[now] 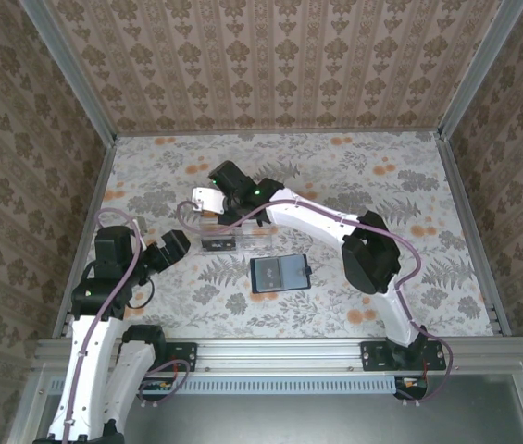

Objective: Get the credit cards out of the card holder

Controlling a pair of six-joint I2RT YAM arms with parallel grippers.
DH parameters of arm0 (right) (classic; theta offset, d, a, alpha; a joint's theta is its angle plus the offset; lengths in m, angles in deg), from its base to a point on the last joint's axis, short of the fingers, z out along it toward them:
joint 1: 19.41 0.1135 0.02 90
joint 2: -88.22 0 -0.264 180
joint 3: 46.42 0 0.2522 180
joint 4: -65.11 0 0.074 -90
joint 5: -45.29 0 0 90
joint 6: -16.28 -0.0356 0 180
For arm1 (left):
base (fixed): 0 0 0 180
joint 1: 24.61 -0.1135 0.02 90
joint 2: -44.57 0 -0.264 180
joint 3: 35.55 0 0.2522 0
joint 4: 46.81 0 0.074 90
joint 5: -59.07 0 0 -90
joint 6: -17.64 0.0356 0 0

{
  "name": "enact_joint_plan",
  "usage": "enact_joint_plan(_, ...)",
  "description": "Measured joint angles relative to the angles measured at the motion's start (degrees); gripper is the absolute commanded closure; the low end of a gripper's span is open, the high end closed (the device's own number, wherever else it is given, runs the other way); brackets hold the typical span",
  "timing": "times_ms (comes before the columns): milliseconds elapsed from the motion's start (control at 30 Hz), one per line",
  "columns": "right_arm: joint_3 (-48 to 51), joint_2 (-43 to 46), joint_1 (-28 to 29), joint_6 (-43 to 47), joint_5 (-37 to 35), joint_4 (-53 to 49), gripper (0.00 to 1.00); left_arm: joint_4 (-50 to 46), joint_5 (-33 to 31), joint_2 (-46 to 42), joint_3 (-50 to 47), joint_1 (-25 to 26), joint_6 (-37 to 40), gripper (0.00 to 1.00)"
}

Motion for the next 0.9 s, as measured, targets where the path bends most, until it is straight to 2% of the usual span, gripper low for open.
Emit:
enact_joint_plan(67,-0.02,-0.48,0.0,-0.02,-0.28,0.24,0.99,0.0,0.0,0.0,0.0,0.0,0.0,0.0)
enact_joint_plan(100,-0.02,-0.68,0.07,-0.02,-0.7,0.57,0.95,0.0,0.02,0.0,0.0,0.0,0.0,0.0)
enact_joint_plan(133,-0.02,-0.81,0.07,-0.13,-0.94,0.96,0.82,0.0,0.04,0.0,0.0,-0.02,0.0,0.0)
enact_joint_plan(167,-0.02,-0.9,0.07,-0.42,-1.31,1.2,0.77,0.0,0.13,0.0,-0.02,-0.07,0.0,0.0)
enact_joint_plan(600,-0.02,-1.6,0.07,-1.29,-5.42,2.99,0.73,0.07,0.79,0.0,-0.79,-0.37,0.02,0.0)
enact_joint_plan(900,2.21,-0.04,0.04,-7.37,-5.84,6.14,0.66,0.85,2.62,0.44,-1.18,-0.39,0.02,0.0)
